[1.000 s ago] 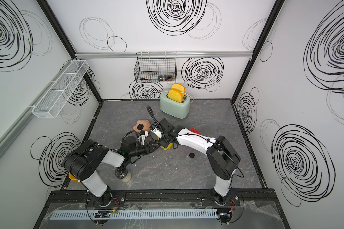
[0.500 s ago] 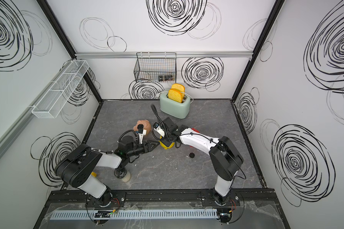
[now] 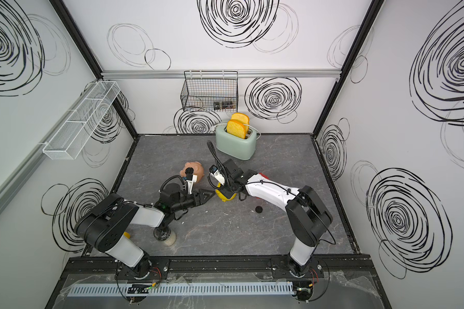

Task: Close piggy banks
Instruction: Hold the piggy bank at the center of the board.

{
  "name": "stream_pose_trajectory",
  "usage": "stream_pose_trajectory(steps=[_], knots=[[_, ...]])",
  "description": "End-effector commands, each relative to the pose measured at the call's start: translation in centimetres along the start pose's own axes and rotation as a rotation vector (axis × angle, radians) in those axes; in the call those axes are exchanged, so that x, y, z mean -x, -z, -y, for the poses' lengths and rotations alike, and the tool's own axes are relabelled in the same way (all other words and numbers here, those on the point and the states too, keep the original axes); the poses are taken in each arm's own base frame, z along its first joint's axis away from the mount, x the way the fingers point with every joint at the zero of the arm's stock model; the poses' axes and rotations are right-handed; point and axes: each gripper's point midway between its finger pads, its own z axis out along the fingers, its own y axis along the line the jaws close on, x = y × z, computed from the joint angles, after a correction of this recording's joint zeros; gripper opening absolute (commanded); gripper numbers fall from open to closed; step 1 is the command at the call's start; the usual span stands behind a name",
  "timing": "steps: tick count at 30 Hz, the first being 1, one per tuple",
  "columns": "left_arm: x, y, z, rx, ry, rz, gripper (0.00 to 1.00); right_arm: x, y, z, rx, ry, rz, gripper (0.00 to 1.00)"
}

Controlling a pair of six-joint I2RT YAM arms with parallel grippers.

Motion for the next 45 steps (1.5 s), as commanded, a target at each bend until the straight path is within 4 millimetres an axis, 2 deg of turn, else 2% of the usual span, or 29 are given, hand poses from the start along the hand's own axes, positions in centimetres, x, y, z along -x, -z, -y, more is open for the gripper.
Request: stream_pose_trajectory(steps=[1,8,13,27,33,45], knots=[[1.6,-0.6,1.4,-0.041,-0.048,0.042,0.77,-4.4,-0.8,-0.7,0.027,-0.015,-0.134,0.00],[3.2,-1.5,2.5,-0.058,-0.069,0.056,0.80,-4.8,-0.6,-1.1,0.046,0.024,-0.131,0.00],[4.3,-2.4,2.4,-0.040,-0.072,0.057,0.83,-5.0,-0.6,-1.5,0.070,0.053,-0.127,0.00],[5.0,-4.8,0.6,-0.029,-0.049,0.033,0.90,-5.5,-0.4,-2.0,0.103,0.098,-0.131,0.00],[5.2,-5.6,0.7,-0.036,-0.057,0.025,0.90,-5.6,-0.4,-2.1,0.104,0.103,-0.135,0.00],[4.7,-6.7,-1.0,-0.010,-0.035,0.000,0.84,-5.7,-0.2,-1.3,0.083,0.085,-0.135,0.00]])
